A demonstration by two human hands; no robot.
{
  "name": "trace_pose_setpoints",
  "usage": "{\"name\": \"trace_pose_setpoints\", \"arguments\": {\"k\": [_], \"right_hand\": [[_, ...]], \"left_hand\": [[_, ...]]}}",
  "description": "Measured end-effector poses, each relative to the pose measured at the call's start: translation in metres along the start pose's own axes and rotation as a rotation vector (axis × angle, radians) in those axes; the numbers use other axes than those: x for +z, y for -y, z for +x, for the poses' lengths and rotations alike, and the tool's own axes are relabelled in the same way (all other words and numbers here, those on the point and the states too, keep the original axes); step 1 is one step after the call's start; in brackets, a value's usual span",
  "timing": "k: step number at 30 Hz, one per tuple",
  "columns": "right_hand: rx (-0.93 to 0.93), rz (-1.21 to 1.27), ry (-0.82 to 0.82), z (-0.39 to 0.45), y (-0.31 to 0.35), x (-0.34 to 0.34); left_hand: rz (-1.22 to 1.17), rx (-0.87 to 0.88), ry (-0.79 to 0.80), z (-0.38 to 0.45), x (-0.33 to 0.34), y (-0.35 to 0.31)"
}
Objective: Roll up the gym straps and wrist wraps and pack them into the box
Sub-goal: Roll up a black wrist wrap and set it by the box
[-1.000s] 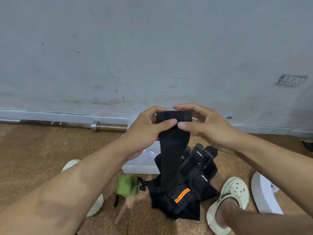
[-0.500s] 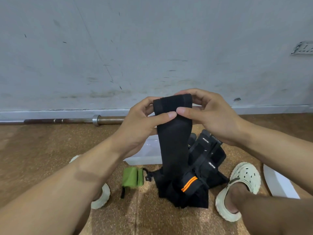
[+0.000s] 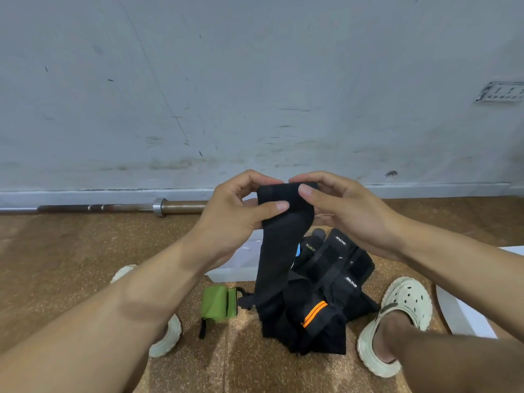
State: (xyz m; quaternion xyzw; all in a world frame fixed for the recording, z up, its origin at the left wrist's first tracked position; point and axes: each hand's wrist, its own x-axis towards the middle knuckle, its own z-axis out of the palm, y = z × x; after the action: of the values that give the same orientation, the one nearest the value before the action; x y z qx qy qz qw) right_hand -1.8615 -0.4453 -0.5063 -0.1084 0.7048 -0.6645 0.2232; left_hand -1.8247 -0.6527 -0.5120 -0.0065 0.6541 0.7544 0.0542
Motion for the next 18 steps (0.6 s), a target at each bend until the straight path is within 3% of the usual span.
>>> {"name": "trace_pose_setpoints", "arguments": {"k": [5,11,18], "right_hand": [[-0.005,-0.021,0.0,-0.0009,-0.001,0.0008],[-0.057,-0.046,-0.03,-0.006,0.0003,0.0019],[-0.134,-0.057,-0.042,-0.0087,0.0024,0.0016]], "left_hand": [[-0.016,-0.032,-0.015,-0.0025,0.0025,0.0021],[-0.028,-0.196,0.055,-0.0047,0.0022,0.0029],[0.012,-0.184,0.053,0.0005,0.0016,-0.0006]]}}
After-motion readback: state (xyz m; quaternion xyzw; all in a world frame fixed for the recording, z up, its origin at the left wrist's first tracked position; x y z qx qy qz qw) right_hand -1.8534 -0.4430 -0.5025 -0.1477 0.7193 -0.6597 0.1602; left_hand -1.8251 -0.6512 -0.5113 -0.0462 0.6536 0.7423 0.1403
